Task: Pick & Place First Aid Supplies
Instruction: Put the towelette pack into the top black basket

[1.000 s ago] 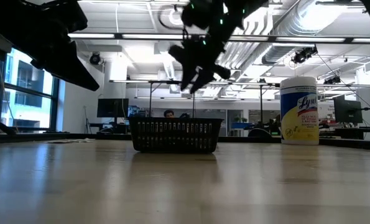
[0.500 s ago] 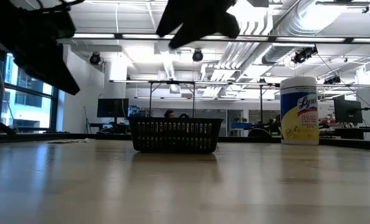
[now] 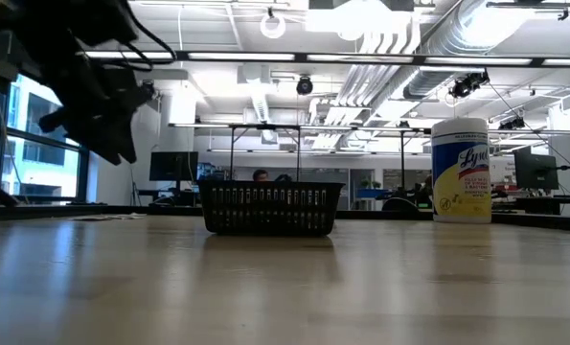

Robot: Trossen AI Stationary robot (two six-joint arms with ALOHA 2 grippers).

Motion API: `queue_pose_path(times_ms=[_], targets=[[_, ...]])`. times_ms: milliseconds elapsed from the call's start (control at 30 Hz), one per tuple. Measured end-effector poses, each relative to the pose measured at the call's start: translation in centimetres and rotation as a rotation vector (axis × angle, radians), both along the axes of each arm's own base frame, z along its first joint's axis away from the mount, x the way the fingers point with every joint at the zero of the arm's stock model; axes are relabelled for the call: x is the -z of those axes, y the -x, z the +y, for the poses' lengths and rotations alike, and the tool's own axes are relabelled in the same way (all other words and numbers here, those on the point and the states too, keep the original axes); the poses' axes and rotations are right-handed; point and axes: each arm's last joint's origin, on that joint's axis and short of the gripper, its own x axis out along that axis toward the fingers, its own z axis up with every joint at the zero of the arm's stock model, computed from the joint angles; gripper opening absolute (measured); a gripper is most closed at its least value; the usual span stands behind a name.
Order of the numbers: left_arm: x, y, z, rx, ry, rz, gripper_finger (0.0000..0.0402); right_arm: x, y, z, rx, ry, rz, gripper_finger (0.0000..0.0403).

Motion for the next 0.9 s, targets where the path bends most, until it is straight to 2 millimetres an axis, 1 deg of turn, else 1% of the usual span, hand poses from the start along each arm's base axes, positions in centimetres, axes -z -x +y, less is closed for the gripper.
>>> queue_pose_path(times_ms=[100, 233, 300, 400, 467, 533, 667, 800, 900], targets=[[0.2, -0.1, 1.9, -0.077, -0.010, 0.029, 0.0162, 0.0, 0.2, 0.3, -0.004, -0.006, -0.001, 0.0153], [1.0, 0.5, 3.9, -0.186, 0.005, 0.089, 0.0162, 0.0, 0.4, 0.5, -0.005, -0.013, -0.004, 0.0154], [1.8, 0.8, 4.7, -0.227, 0.017, 0.082, 0.0162, 0.0, 0.4, 0.5, -0.006, -0.005, -0.004, 0.0154], [3.6, 1.3, 5.8, -0.254, 0.071, 0.042, 0.0161, 0.0, 0.4, 0.5, -0.007, 0.022, -0.006, 0.0154], [4.6, 1.6, 6.1, -0.271, 0.089, 0.032, 0.0161, 0.0, 0.4, 0.5, -0.011, 0.037, -0.005, 0.0154], [5.3, 2.0, 6.3, -0.295, 0.096, 0.033, 0.0161, 0.0, 0.4, 0.5, -0.008, 0.045, -0.006, 0.0154], [5.5, 2.3, 6.2, -0.294, 0.104, 0.070, 0.0161, 0.1, 0.4, 0.4, -0.002, 0.059, 0.003, 0.0154], [5.7, 2.7, 6.3, -0.334, 0.048, 0.130, 0.0161, 0.1, 0.5, 0.3, 0.022, 0.085, -0.008, 0.0154], [5.8, 2.7, 6.4, -0.362, 0.026, 0.138, 0.0161, 0.1, 0.5, 0.2, 0.037, 0.098, -0.017, 0.0154]])
